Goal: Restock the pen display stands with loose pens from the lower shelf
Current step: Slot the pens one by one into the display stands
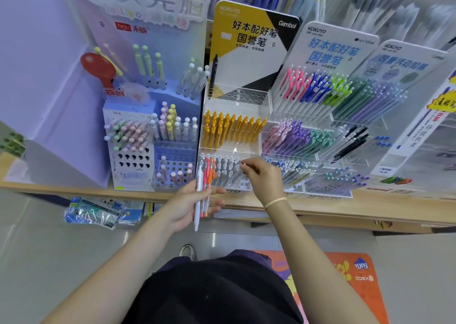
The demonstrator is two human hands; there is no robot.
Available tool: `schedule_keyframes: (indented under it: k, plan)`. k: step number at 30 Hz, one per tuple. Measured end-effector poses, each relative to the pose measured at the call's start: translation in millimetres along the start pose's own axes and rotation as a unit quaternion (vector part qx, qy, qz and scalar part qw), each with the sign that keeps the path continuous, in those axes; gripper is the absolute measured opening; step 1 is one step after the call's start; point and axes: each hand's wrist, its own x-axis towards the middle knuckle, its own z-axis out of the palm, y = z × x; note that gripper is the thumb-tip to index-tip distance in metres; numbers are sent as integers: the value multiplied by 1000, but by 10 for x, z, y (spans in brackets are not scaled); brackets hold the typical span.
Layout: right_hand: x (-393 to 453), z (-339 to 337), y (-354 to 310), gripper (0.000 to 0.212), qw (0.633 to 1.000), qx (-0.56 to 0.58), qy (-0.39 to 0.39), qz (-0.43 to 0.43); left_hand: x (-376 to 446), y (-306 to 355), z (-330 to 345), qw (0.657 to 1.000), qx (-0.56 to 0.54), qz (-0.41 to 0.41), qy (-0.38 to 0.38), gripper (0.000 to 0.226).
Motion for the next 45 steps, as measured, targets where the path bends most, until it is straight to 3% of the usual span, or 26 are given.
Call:
schedule_keyframes:
  k: [9, 15, 21, 24, 27, 30, 33, 38, 45]
  plan:
    - [-88, 154, 116, 14, 997, -8, -30, 71, -4, 41, -11, 1000, 11, -7, -9, 26]
    - [-64, 235, 122, 13, 995, -34, -64, 74, -28, 50, -20, 1000, 19, -9, -3, 25]
    - [-37, 124, 59, 19, 993, -26, -56, 101, -53, 100, -5, 1000, 17, -18, -3, 37]
    - [-24, -77, -205, 16, 986, 103, -13, 128, -55, 143, 23, 999, 38, -24, -20, 40]
    - [32, -251, -507, 19, 932, 299, -90, 183, -41, 208, 123, 996, 67, -37, -53, 40]
    - [89, -289, -635, 21, 890, 364, -182, 205, -16, 276, 274, 991, 94, -40, -87, 36]
    - [107, -295, -670, 11, 872, 387, -208, 218, 17, 327, 384, 987, 116, -34, -102, 39]
    - [133, -290, -650, 5, 862, 413, -177, 236, 90, 353, 381, 982, 158, -25, -103, 27]
    - [249, -347, -563, 7, 861, 469, -37, 192, 177, 277, 200, 974, 210, -31, -73, 23]
